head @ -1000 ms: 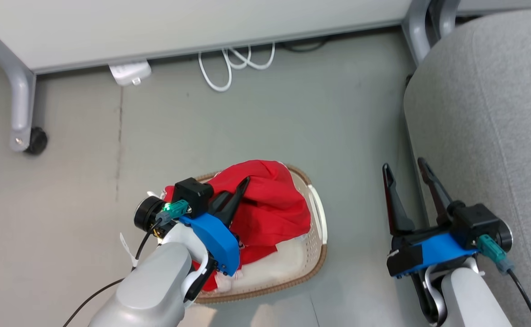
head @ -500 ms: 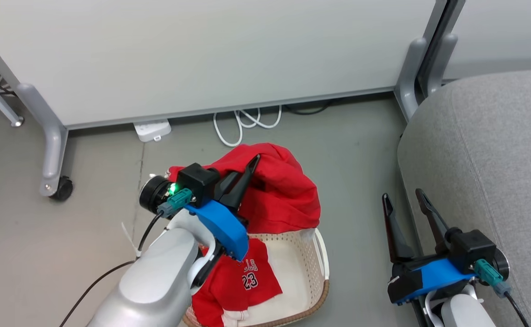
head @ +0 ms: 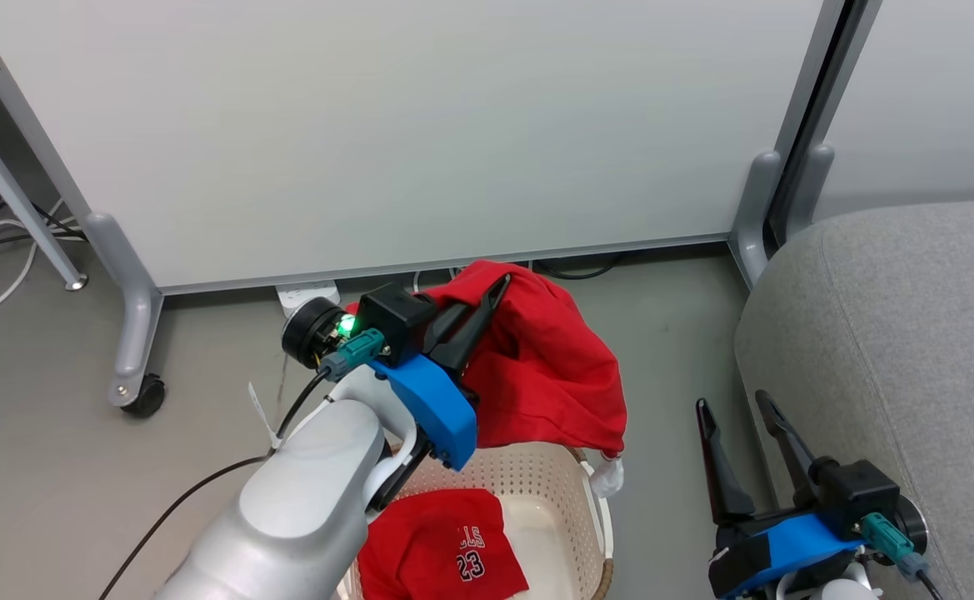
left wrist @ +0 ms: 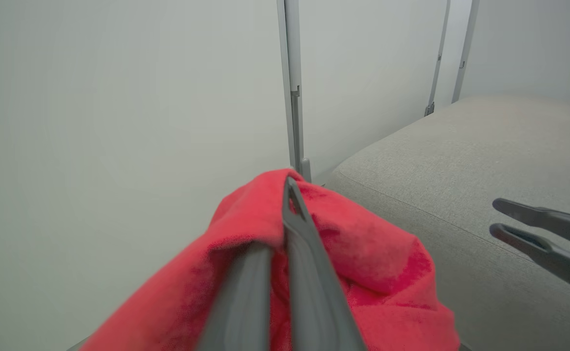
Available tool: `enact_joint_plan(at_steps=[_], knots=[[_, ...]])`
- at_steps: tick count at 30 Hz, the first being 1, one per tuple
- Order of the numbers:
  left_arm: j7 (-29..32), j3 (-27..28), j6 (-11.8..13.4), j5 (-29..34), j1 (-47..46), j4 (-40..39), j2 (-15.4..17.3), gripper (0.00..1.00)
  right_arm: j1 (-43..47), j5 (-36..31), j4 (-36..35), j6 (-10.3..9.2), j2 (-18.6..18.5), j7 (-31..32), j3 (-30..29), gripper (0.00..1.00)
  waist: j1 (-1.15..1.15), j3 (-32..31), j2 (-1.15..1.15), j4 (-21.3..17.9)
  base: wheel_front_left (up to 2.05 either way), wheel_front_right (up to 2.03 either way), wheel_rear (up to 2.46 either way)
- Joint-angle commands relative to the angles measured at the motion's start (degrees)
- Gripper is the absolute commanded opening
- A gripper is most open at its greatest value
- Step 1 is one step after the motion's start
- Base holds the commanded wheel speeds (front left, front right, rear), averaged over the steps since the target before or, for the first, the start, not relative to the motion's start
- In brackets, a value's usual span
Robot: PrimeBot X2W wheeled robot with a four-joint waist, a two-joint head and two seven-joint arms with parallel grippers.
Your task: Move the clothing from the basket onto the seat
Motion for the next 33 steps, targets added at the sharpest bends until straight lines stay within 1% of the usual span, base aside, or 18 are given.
enact_joint_plan(at_steps=[1, 7, 13, 16, 23, 27, 33], knots=[[0.00, -0.25, -0.26, -0.41, -0.23, -0.03, 0.02, 0.00, 0.65, -0.10, -0.39, -0.02, -0.16, -0.02, 0.46, 1.00, 0.00, -0.58, 0.00, 0.30, 0.00, 0.00, 0.00], [0.27, -1.46, -0.39, -0.91, 0.21, -0.26, -0.26, 0.00, 0.09, -0.73, -0.72, -0.02, -0.16, -0.02, 1.73, 1.00, 0.00, -1.12, 0.00, 0.68, 0.00, 0.00, 0.00], [0.28, -2.37, -0.42, -1.27, 0.04, -0.31, -0.44, 0.00, -1.35, -1.96, -0.87, -0.02, -0.16, -0.02, 4.30, 1.00, 0.00, -1.27, 0.00, 0.82, 0.00, 0.00, 0.00], [0.24, -2.59, -0.43, -1.47, -0.23, -0.33, -0.47, 0.00, -2.40, -2.58, -0.35, -0.02, -0.53, -0.02, 6.39, 1.00, 0.00, -1.22, 0.00, 0.85, 0.00, 0.00, 0.00], [0.06, -2.92, -0.43, -1.57, -0.55, -0.38, -0.57, 0.00, -7.52, -3.45, 0.84, -0.02, -2.23, -0.02, 13.44, 1.00, 0.00, -0.68, 0.00, 0.93, 0.00, 0.00, 0.00], [-0.03, -3.07, -0.39, -1.61, -0.84, -0.55, -0.66, 0.00, -12.05, -3.78, 2.98, -0.02, -2.63, -0.01, 16.43, 1.00, 0.00, 0.00, 0.00, 1.05, 0.00, 0.00, 0.00], [-0.07, -3.28, -0.37, -1.59, -1.57, -0.79, -0.82, 0.00, -19.00, -4.88, 8.77, -0.02, -2.26, -0.02, 20.87, 1.00, 0.00, 1.23, 0.00, 1.26, 0.00, 0.00, 0.00]])
